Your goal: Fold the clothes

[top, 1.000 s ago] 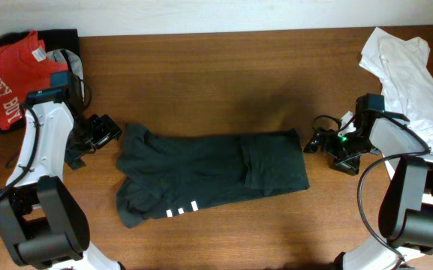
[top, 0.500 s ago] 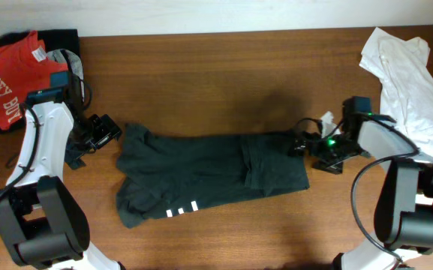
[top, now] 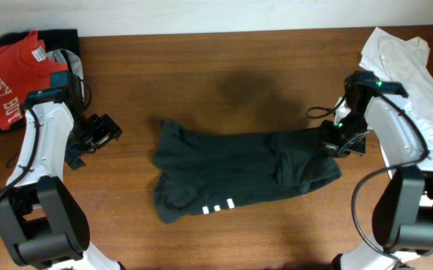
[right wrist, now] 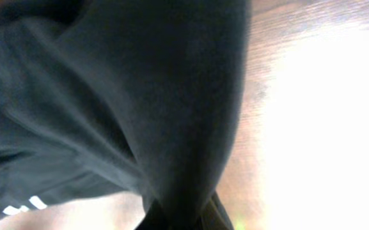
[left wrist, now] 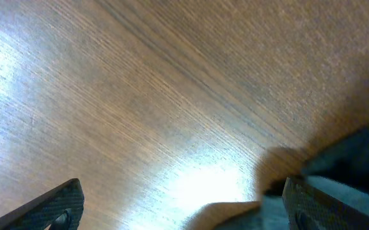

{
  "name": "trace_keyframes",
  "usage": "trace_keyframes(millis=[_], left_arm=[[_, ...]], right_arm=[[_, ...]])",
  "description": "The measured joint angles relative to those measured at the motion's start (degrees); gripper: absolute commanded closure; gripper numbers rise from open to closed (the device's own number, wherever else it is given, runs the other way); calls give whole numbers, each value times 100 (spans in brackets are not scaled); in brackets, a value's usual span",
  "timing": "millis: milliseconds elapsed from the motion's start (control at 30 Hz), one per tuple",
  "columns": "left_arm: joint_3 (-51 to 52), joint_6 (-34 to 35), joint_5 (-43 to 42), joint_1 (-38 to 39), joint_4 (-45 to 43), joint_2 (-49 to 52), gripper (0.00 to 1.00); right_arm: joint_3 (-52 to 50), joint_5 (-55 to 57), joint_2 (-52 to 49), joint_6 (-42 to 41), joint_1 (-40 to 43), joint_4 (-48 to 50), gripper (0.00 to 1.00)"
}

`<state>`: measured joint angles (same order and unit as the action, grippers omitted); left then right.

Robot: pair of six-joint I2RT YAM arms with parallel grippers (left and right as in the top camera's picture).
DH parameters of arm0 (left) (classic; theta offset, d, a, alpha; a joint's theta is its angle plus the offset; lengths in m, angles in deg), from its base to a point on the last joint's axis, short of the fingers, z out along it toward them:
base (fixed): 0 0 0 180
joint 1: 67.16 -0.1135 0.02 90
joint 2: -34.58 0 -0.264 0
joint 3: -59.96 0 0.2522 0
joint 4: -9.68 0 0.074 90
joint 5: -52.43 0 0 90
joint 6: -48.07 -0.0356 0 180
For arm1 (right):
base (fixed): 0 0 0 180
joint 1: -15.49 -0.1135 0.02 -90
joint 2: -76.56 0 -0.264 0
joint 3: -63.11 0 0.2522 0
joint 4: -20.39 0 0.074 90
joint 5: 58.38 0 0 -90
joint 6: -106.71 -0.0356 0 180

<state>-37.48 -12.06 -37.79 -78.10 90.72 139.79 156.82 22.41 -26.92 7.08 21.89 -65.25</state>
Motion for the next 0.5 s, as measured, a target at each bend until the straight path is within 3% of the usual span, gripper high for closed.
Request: trace_keyframes(millis=[133, 267, 400, 467, 500], left_arm=[[0, 0, 2, 0, -48, 0, 1], [0, 0, 0, 0, -46, 0, 1], [0, 0, 0, 0, -46, 0, 1], [0, 0, 2, 0, -46, 0, 1], [0, 0, 0, 0, -44, 0, 1]], right_arm=[[828, 258, 245, -7, -350, -627, 96], [890, 431, 251, -87, -979, -520, 96], [846, 968, 251, -227, -846, -459, 96], [442, 1086, 227, -258, -686, -31, 59], [243, 1130, 225, -225, -643, 131, 14]])
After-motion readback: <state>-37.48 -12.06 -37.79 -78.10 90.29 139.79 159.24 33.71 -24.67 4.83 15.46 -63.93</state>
